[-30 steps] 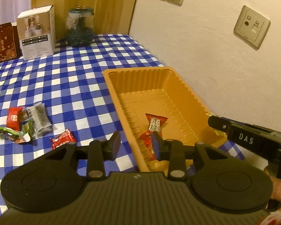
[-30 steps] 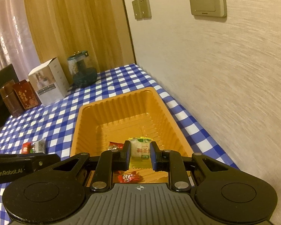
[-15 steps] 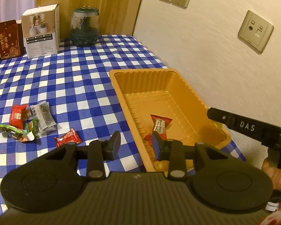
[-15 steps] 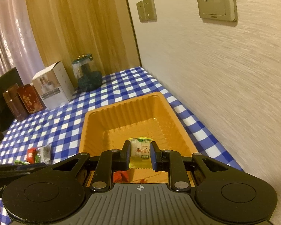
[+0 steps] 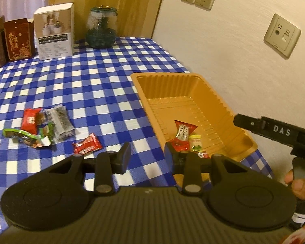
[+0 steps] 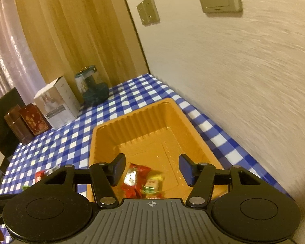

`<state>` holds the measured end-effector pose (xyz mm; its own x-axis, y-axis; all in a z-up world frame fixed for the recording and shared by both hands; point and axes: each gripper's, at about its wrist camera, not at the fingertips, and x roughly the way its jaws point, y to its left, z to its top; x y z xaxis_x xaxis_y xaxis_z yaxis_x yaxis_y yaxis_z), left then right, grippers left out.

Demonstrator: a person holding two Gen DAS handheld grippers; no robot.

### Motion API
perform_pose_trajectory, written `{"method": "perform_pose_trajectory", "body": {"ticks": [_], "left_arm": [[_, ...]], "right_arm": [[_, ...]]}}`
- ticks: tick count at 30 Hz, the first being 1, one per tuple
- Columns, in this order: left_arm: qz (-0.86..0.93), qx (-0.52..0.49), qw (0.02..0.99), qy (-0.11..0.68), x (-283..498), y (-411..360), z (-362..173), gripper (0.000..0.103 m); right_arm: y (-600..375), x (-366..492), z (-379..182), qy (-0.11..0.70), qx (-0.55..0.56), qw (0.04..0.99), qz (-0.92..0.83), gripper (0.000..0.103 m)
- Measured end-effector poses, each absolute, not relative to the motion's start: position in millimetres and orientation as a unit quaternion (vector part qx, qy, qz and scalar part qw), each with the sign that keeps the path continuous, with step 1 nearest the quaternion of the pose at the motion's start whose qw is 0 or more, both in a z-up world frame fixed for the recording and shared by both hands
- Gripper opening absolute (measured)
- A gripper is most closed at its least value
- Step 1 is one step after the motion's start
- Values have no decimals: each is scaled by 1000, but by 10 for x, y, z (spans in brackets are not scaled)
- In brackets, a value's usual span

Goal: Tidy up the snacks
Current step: 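Withdraw both open tools from the tray toward the remaining snacks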

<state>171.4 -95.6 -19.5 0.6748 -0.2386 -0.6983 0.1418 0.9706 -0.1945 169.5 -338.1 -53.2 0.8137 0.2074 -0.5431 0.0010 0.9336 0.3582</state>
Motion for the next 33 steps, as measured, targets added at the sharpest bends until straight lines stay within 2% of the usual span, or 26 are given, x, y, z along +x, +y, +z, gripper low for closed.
{"method": "perform_pose_trajectory", "body": {"ticks": [18,33], "left_arm": [[-49,-68,922,379,1072,-246,-41,34],[7,-88,927,364,738,446,99,35]], "right_arm": [[-2917,1119,-362,307,177,932,80,58],[-2349,975,-217,305,145,932,129,58]]}}
